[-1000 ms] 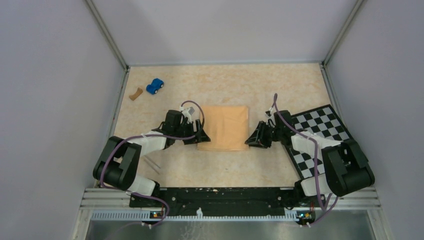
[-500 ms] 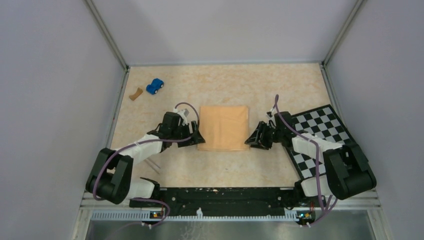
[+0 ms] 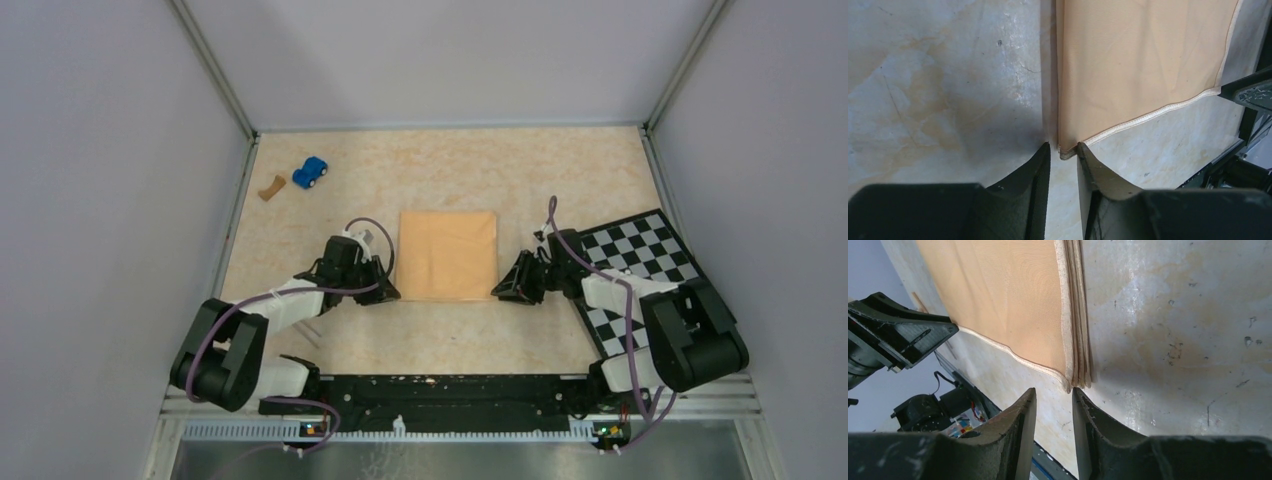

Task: Fold the napkin into a case and place the utensils inside
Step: Pick up the top corner of the square-folded napkin from the center of the board.

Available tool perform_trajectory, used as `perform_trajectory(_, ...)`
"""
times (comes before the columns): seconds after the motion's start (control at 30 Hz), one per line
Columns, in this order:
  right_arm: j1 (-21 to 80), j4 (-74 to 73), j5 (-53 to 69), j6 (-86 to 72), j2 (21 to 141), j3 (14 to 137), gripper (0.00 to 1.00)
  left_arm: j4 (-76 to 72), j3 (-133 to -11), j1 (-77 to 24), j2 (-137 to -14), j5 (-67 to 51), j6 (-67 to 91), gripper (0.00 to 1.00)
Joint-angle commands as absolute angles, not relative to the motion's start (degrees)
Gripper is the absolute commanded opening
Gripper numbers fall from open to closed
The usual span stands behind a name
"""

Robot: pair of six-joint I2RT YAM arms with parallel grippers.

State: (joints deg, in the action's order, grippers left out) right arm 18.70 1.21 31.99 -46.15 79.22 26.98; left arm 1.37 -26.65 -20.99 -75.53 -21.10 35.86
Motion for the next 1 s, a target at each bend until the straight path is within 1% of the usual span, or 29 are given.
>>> perform_trajectory(0.0,19.2,4.6,32.7,-46.6,80.2,26.6,0.32,0.4,-24.8,-21.3,-76.1,-21.2,35.9,0.31)
perform_trajectory(0.2,19.2,5.7,33.4,-47.2,80.8,26.5,0.3,-1.6,-24.6,-21.7,-76.7,-21.6,35.7,0.3)
perform_trajectory(0.53,19.3,8.6,33.9,-48.6,82.5,25.3,0.31,-2.2,-24.5,-22.5,-76.7,-21.9,36.0,0.28)
perform_trajectory(0.67,19.3,9.2,33.6,-49.0,82.6,25.4,0.3,-2.1,-24.4,-22.7,-76.4,-21.8,36.0,0.28)
perform_trajectory(0.73,19.3,8.7,33.0,-48.7,82.5,26.0,0.25,-2.1,-24.4,-22.8,-76.4,-21.7,35.9,0.27)
perform_trajectory(0.77,19.3,8.1,32.8,-48.3,82.6,26.4,0.21,-2.1,-24.4,-22.8,-76.4,-21.7,36.0,0.27)
perform_trajectory(0.83,19.3,7.4,32.8,-47.7,82.7,27.2,0.07,-2.1,-24.5,-22.9,-76.4,-21.8,36.0,0.27)
perform_trajectory(0.87,19.3,6.9,32.8,-47.2,82.7,27.7,0.0,-1.9,-24.5,-22.9,-76.3,-21.6,35.9,0.29)
perform_trajectory(0.97,19.5,5.0,32.9,-45.7,82.5,29.5,0.0,-0.5,-24.8,-22.8,-74.7,-21.6,35.9,0.41)
